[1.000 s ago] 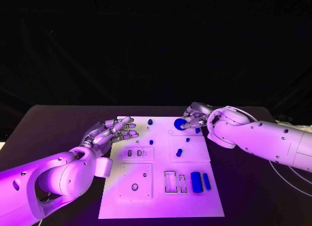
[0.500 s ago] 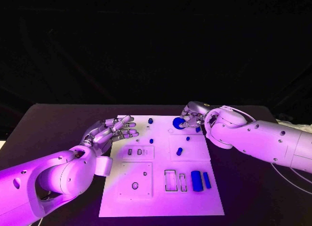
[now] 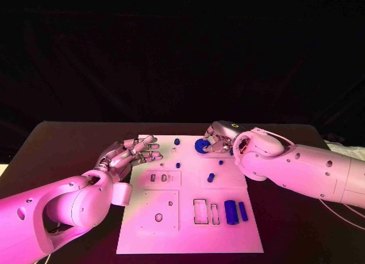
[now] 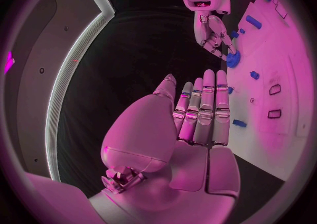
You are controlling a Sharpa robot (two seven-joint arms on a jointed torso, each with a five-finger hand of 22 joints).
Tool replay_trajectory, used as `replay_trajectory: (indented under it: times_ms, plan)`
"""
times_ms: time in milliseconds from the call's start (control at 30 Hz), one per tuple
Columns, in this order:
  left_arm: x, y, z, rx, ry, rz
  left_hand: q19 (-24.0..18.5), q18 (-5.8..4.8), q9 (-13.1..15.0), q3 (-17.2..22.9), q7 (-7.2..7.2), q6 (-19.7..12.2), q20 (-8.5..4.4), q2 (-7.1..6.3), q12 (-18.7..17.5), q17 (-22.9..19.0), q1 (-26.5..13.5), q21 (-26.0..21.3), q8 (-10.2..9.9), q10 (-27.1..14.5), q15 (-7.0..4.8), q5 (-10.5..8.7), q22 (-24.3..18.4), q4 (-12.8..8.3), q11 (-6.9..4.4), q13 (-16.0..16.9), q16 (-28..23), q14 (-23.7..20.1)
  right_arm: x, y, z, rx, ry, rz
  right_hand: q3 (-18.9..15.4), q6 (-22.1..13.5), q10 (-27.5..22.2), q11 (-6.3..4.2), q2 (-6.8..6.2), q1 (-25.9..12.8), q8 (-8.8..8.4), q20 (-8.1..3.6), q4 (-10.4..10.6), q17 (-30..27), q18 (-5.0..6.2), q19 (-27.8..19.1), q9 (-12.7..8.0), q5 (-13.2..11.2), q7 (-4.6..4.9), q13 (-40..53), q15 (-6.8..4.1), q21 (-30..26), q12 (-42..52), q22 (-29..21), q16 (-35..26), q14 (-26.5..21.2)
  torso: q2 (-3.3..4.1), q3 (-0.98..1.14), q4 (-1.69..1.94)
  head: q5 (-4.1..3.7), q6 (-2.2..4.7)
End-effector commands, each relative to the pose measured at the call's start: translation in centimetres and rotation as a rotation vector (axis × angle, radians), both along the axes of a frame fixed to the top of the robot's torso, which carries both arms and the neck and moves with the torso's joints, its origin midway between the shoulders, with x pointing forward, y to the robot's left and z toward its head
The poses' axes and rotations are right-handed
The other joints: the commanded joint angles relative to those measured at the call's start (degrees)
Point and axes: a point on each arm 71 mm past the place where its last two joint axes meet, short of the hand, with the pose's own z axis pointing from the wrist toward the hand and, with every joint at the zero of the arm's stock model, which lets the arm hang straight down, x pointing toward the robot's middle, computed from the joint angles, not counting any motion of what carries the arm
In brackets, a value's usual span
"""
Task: Assemble the parts on the task board
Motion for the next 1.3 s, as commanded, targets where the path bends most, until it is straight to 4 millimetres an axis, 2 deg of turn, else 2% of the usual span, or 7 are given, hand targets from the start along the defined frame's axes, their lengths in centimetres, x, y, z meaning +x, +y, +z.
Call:
replay_trajectory:
  times_ms: [33, 300, 600, 700, 767, 1000, 1300]
  plan:
    - [0.0, -0.2, 0.1, -0.009, 0.003, -0.021, 0.3, 0.15, -0.1, 0.1, 0.21, -0.2, -0.09, -0.04, 0.0, 0.1, 0.6, -0.4, 0.1, -0.1, 0.02, 0.15, -0.1, -0.2, 0.01, -0.1, -0.3, 0.4, -0.5, 1.0, 0.5, 0.013, -0.033, 0.012, 1.6, 0.9, 0.3, 0.04, -0.32, -1.5, -0.29, 0.05, 1.9, 10.2, -0.71, 0.6, 1.7, -0.7, -0.54, 0.1, -0.12, 0.2, 0.2, 0.1, 0.2, 5.1, 0.01, 0.00, -0.06, 0.09, -0.01]
    - [0.0, -0.3, 0.0, -0.008, 0.008, -0.024, 0.3, 0.15, -0.1, 0.1, 0.21, -0.3, -0.09, -0.07, 0.0, 0.1, 0.7, -0.4, 0.1, -0.2, 0.02, 0.15, -0.1, -0.3, 0.01, -0.1, -0.3, 0.4, -1.2, 4.4, 0.9, 0.032, -0.044, 0.088, 1.9, 0.8, 0.1, 0.11, -0.76, -2.2, -0.63, 0.09, 2.4, 10.4, -0.72, 0.6, 1.7, -0.7, -0.46, -0.1, -0.07, 0.3, 0.0, 0.2, 0.3, 5.1, 0.00, -0.04, 0.03, 0.28, 0.00]
    - [0.1, -0.5, -0.1, -0.009, 0.009, -0.028, 0.3, 0.15, -0.1, 0.1, 0.21, -0.3, -0.09, -0.07, 0.0, 0.1, 0.7, -0.4, 0.1, -0.2, 0.02, 0.15, -0.1, -0.3, 0.01, -0.1, -0.3, 0.4, -0.9, 6.8, 0.8, 0.032, -0.060, 0.124, 2.1, 0.7, 0.1, 0.14, -0.87, -2.3, -0.78, 0.12, 2.5, 10.3, -0.73, 0.6, 1.7, -0.5, -0.43, 0.0, -0.05, 0.3, -0.1, 0.3, 0.3, 5.1, 0.09, -0.07, 0.02, 0.15, -0.12]
    - [0.1, -0.5, -0.1, -0.009, 0.010, -0.028, 0.3, 0.15, -0.1, 0.1, 0.21, -0.3, -0.09, -0.07, 0.0, 0.1, 0.7, -0.4, 0.1, -0.2, 0.02, 0.15, -0.1, -0.3, 0.01, -0.1, -0.3, 0.4, -0.8, 7.5, 0.6, 0.030, -0.062, 0.132, 2.1, 0.7, 0.1, 0.14, -0.87, -2.3, -0.78, 0.12, 2.5, 10.3, -0.73, 0.6, 1.7, -0.5, -0.43, 0.0, -0.05, 0.3, -0.1, 0.3, 0.3, 5.1, 0.12, -0.01, -0.01, 0.23, -0.27]
    - [0.1, -0.5, -0.1, -0.009, 0.010, -0.027, 0.3, 0.15, -0.1, 0.1, 0.21, -0.3, -0.09, -0.07, 0.0, 0.1, 0.7, -0.4, 0.1, -0.2, 0.02, 0.15, -0.1, -0.3, 0.01, -0.1, -0.3, 0.4, -0.7, 7.8, 0.5, 0.028, -0.062, 0.131, 2.2, 0.7, 0.0, 0.15, -0.90, -2.4, -0.81, 0.12, 2.5, 10.3, -0.73, 0.6, 1.7, -0.5, -0.42, -0.1, -0.04, 0.3, -0.1, 0.3, 0.2, 5.1, 0.08, 0.05, -0.11, 0.37, -0.35]
    - [0.2, -0.5, -0.1, -0.008, 0.010, -0.026, 0.3, 0.15, -0.1, 0.1, 0.21, -0.3, -0.09, -0.07, 0.0, 0.1, 0.7, -0.4, 0.1, -0.2, 0.02, 0.15, -0.1, -0.3, 0.01, -0.1, -0.3, 0.4, -0.1, 8.4, 0.1, 0.016, -0.055, 0.125, 2.3, 0.6, -0.1, 0.17, -1.00, -2.4, -0.91, 0.14, 2.6, 10.3, -0.73, 0.6, 1.7, -0.4, -0.39, -0.2, -0.03, 0.3, -0.2, 0.3, 0.2, 5.1, 0.03, 0.01, -0.05, 0.26, -0.70]
    - [0.1, -0.4, -0.1, -0.008, 0.010, -0.026, 0.3, 0.15, -0.1, 0.2, 0.23, -0.3, -0.09, -0.07, 0.0, 0.1, 0.7, -0.4, 0.0, -0.2, 0.03, 0.16, -0.1, -0.4, 0.02, -0.1, -0.5, 0.4, 0.2, 8.9, -0.3, 0.003, -0.041, 0.136, 2.5, 0.1, -0.5, 0.39, -2.07, -2.8, -1.52, 0.26, 2.7, 10.2, -0.74, 0.5, 1.7, -0.7, -0.13, -0.6, 0.14, 0.3, -0.8, 0.3, 0.2, 5.1, 0.09, 0.05, -0.16, 0.40, -0.98]
